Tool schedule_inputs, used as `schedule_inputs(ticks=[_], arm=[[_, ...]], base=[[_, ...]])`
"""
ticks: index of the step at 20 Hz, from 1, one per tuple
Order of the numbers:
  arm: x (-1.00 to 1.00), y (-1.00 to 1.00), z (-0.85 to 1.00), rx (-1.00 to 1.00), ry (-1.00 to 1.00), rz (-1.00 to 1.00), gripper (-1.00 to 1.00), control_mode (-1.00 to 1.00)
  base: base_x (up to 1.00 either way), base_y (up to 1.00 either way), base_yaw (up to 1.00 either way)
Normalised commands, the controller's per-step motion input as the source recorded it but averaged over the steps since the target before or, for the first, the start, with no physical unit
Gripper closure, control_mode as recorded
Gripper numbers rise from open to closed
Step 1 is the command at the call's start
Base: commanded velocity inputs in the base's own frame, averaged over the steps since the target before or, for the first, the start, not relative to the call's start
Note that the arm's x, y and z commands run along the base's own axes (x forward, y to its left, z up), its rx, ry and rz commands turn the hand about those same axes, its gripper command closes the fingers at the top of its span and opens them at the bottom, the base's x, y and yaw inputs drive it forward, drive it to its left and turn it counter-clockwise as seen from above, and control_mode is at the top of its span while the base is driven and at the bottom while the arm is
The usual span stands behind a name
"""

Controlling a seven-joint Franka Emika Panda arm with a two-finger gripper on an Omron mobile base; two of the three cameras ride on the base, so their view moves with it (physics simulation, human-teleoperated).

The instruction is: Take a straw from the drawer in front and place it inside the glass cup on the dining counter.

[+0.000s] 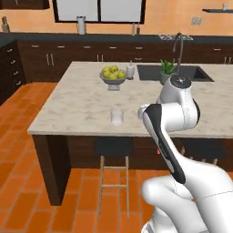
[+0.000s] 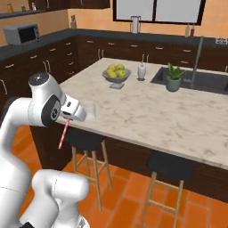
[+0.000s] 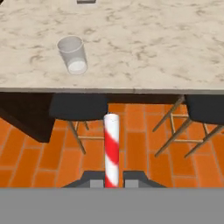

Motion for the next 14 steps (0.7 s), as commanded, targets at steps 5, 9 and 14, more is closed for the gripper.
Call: schedule_inputs(ticks=[5,9,14], arm=[[0.0,0.0,0.0,0.0,0.0,0.0,1.0,1.0],[0.0,0.0,0.0,0.0,0.0,0.0,1.0,1.0],[0.0,0.0,0.0,0.0,0.0,0.0,1.0,1.0]], base=[[0.57,0.74,-0.31],[0.79,0.4,-0.23],[0.89,0.18,-0.17]])
